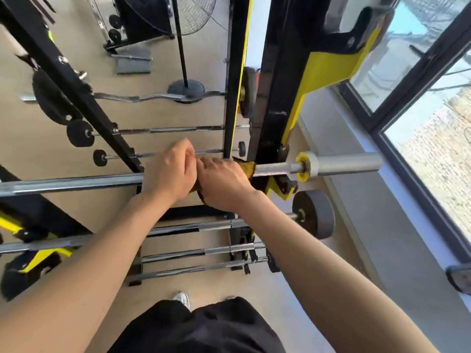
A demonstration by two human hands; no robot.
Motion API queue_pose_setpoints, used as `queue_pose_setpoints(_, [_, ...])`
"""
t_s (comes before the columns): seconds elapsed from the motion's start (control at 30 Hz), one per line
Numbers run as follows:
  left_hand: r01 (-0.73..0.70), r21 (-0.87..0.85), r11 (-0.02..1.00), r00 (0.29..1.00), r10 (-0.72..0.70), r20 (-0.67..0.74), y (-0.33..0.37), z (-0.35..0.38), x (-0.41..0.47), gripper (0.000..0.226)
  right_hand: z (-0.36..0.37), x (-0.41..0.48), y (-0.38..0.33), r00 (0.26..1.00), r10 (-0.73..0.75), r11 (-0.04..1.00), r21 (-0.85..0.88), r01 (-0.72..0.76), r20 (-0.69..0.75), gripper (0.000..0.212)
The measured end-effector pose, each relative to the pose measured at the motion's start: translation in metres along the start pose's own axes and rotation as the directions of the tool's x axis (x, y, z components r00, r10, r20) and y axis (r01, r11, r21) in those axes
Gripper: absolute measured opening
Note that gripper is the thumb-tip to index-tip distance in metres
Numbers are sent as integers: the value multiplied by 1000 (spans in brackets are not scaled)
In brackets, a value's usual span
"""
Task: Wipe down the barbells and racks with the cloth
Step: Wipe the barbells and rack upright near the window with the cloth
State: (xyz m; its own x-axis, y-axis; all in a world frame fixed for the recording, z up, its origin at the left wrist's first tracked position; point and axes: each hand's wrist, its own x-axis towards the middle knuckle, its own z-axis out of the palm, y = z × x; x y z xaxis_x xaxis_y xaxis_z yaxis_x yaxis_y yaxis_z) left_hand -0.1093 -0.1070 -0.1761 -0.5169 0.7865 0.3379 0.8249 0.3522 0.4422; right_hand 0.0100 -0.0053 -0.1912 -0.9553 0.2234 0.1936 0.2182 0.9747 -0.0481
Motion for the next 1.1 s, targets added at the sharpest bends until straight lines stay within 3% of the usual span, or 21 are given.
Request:
queue_pose_setpoints(0.1, [54,11,998,998,-53,-41,-7,-5,-12,28,-9,5,15,989,-12,970,242,-25,149,56])
queue_pose_setpoints(0.2, [42,32,999,998,-41,-44,-14,-9,-22,24,-22,-1,36,977,31,888,442,-123,210,41])
queue_pose_setpoints(0.27, [35,31,999,998,-33,-47,-20,-13,-27,20,-25,-2,40,950,200,908,319,-271,238,56])
queue_pose_setpoints(0.33, [28,7,1000,999,-28,-23,-26,-20,-32,19,-24,-2,37,898,352,926,41,-375,263,77])
queue_pose_setpoints(0.47, [-17,-22,1000,1000,17,4,-44,-35,-40,24,-29,7,24,895,328,944,-75,-321,304,91])
queue_pose_setpoints(0.6, [-33,-61,998,999,32,-19,-71,-52,-46,22,-29,33,-26,940,193,981,-67,-182,281,72])
queue_pose_setpoints(0.7, [-21,-59,998,998,18,-53,-92,-69,-54,19,-5,67,-102,981,43,999,-32,-38,188,42])
queue_pose_setpoints(0.8, [53,-51,997,989,-60,-139,-122,-89,-62,19,17,96,-155,993,-29,997,-73,37,115,50])
queue_pose_setpoints(0.87, [26,-10,1000,991,-27,-128,-145,-100,-67,20,18,102,-160,994,-37,999,-33,40,104,47])
queue_pose_setpoints(0.97, [-49,20,999,996,50,-71,-174,-106,-70,16,7,78,-125,990,58,998,9,-60,128,31])
queue_pose_setpoints(1.1, [-146,-20,989,989,145,-39,-189,-108,-79,16,-16,14,-54,925,373,923,-129,-362,71,21])
